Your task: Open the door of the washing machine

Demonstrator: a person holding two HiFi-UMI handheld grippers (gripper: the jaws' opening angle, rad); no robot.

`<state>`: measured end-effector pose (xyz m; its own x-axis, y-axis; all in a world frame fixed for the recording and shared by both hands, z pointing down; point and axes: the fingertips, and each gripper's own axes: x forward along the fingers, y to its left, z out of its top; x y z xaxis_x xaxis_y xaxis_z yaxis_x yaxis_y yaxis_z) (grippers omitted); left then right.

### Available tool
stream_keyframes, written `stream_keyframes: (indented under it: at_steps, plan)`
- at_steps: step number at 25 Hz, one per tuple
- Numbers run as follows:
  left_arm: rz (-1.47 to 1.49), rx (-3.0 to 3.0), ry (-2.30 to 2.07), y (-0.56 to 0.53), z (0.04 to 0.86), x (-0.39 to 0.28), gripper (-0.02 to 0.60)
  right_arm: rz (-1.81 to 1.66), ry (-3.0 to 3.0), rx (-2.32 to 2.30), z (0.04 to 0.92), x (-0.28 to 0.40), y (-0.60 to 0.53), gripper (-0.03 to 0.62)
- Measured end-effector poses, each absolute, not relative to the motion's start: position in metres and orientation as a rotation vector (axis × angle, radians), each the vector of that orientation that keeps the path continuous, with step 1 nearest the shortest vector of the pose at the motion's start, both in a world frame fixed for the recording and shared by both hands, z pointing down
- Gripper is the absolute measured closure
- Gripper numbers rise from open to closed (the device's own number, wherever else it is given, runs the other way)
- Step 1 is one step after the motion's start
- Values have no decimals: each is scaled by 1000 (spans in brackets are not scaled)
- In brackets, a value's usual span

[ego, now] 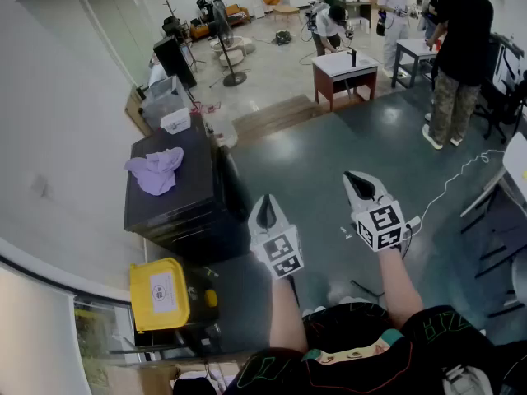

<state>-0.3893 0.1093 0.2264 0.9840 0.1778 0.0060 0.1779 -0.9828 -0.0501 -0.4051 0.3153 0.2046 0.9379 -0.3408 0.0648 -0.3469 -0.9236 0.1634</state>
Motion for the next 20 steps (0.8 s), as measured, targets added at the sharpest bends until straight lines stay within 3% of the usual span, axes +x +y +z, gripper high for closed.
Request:
stream_keyframes:
  at_steps: [20]
  plan:
    - [-52,-3062,-344,108,248,-345,571,118,-373,2982,221,-371,330,591]
